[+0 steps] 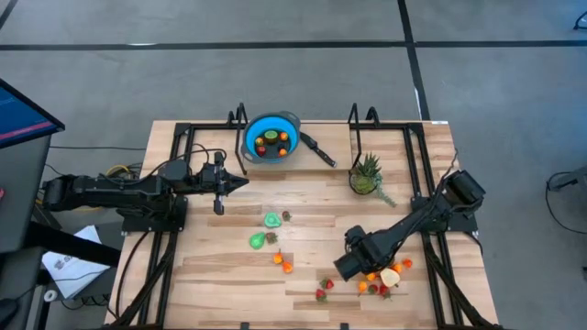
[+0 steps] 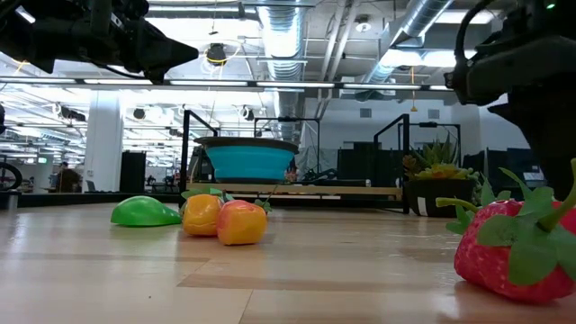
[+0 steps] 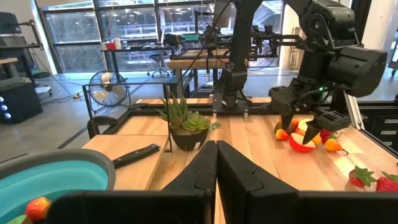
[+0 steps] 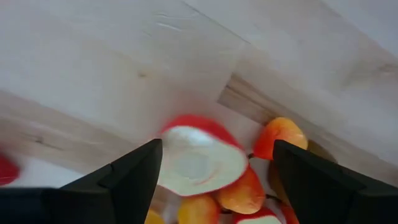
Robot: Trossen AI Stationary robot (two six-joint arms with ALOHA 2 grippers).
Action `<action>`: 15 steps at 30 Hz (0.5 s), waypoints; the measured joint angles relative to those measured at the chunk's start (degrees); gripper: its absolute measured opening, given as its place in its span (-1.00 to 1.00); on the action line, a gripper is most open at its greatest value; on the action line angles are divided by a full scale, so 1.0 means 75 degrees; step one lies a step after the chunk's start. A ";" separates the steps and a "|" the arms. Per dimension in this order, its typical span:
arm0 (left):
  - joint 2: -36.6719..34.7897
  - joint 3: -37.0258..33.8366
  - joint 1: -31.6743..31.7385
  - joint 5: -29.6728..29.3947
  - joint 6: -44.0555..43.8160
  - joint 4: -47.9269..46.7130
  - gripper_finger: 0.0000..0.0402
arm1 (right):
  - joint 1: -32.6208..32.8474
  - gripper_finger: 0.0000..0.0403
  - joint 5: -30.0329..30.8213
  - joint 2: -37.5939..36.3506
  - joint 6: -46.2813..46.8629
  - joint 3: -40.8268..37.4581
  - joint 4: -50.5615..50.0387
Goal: Pick & Place Fruit
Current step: Put the apple into the basket
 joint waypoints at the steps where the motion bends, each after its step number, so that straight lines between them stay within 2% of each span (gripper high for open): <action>1: 0.0003 0.0000 0.0000 0.0000 0.0000 0.0000 -0.99 | 0.0000 0.50 0.0000 0.0009 0.0000 0.0000 0.0117; 10: 0.0003 0.0000 0.0000 0.0000 0.0000 0.0000 -0.99 | 0.0069 0.50 0.0006 0.0019 0.0304 -0.0196 0.0500; 15: 0.0003 0.0000 0.0000 0.0000 0.0000 -0.0002 -0.99 | 0.0154 0.50 0.0002 0.0019 0.0385 -0.0575 0.1438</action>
